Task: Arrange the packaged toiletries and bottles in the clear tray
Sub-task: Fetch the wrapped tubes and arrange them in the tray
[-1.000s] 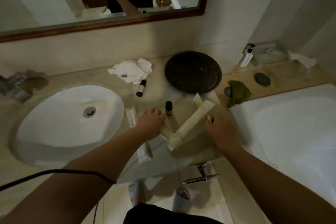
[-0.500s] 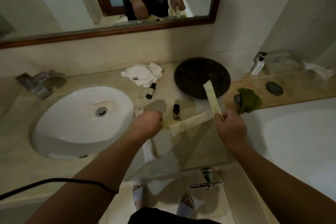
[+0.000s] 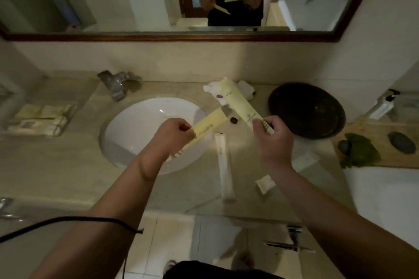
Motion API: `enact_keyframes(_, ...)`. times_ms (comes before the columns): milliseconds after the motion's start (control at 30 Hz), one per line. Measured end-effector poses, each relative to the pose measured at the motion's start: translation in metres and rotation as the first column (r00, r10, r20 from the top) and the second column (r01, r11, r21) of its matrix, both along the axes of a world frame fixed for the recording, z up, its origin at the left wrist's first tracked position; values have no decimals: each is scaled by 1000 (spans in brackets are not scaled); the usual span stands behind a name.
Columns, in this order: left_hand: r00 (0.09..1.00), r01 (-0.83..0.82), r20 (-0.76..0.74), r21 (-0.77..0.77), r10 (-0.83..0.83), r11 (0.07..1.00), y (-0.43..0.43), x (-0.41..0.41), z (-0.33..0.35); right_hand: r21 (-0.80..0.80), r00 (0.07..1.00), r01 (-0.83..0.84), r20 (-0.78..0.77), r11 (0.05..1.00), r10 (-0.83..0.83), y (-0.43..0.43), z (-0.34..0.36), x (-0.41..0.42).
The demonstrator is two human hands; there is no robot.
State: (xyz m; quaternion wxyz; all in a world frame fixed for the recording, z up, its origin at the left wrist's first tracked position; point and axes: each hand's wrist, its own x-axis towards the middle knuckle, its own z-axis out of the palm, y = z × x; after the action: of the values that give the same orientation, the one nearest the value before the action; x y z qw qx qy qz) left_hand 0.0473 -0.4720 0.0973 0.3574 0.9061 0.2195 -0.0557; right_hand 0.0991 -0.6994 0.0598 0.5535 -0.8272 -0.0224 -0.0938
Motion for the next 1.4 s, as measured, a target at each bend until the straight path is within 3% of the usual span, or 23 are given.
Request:
enact_keyframes(167,958,-276,43,-124,283,953,76,-49,5,141,960,-145,-220,979,174,94,18,-13)
enact_keyframes(367,889,-432,53,-232,455,871,175,-117,9,234,875,-263,-350,936,333,213,19,-52)
enact_keyframes(667,845,-504,8,-318,534,803,294,-198,2,257,785,-407,-394,877,479,355,12,-100)
enact_keyframes(1000,837,-530,-66,-345,543,775,396,-190,-11,331,709,-463,-418,822,568,474,-4,-85)
enact_keyframes(1133,843,-476,-157,-664,515,576,433,-176,-8,367,686,-463,-429,807,588,524,-12,-66)
enact_keyframes(1233,785,-501,-152,-726,601,471,465,-165,-18,344,661,-507,-433,790,612,555,-13,-56)
enact_keyframes(1400,654,-546,-250,-809,714,218,507,-148,-41,291,700,-441,-481,849,528,588,-27,-47)
